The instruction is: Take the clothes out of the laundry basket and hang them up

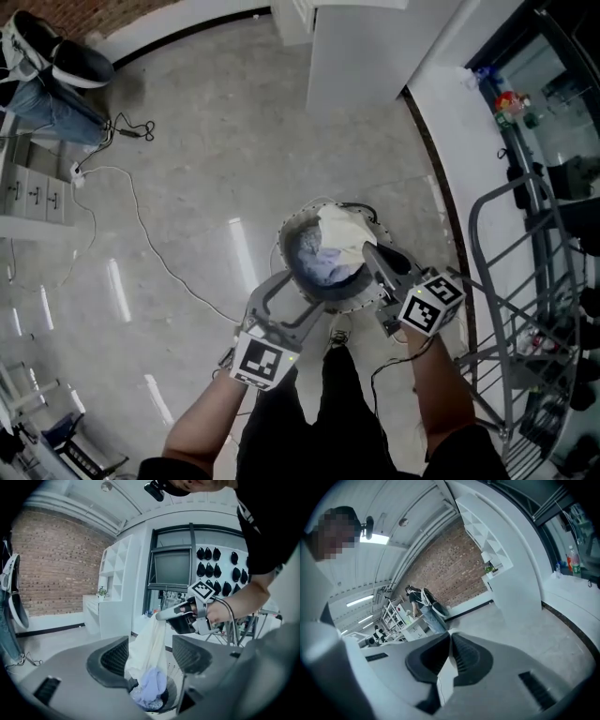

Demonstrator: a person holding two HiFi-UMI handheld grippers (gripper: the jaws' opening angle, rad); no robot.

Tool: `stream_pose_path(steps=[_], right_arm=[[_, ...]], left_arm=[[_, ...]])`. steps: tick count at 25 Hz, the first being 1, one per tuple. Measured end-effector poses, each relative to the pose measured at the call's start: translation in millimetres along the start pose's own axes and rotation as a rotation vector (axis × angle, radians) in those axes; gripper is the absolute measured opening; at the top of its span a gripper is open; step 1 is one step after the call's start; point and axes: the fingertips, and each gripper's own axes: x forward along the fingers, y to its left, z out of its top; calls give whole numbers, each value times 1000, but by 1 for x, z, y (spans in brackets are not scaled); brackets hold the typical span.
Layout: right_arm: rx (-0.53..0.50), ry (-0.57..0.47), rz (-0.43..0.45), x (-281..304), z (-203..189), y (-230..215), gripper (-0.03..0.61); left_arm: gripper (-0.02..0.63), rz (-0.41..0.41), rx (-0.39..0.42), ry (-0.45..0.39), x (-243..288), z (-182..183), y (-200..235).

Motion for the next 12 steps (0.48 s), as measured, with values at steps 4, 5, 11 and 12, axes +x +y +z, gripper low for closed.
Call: stream_pose_path(steps=[4, 5, 11, 12], right_arm=[[-33, -71, 43, -27, 50, 40, 17], [-44, -85, 51, -34, 62, 50, 17], [-107, -165, 75, -71, 127, 104, 17], [-118, -178, 76, -77, 137, 111, 17]], left_arm=[[268, 22, 6, 0, -13, 20, -4], [268, 29, 4, 8, -15, 23, -5], [268, 11, -21, 33, -24, 51, -12], [268, -3, -23, 35, -24, 56, -16]])
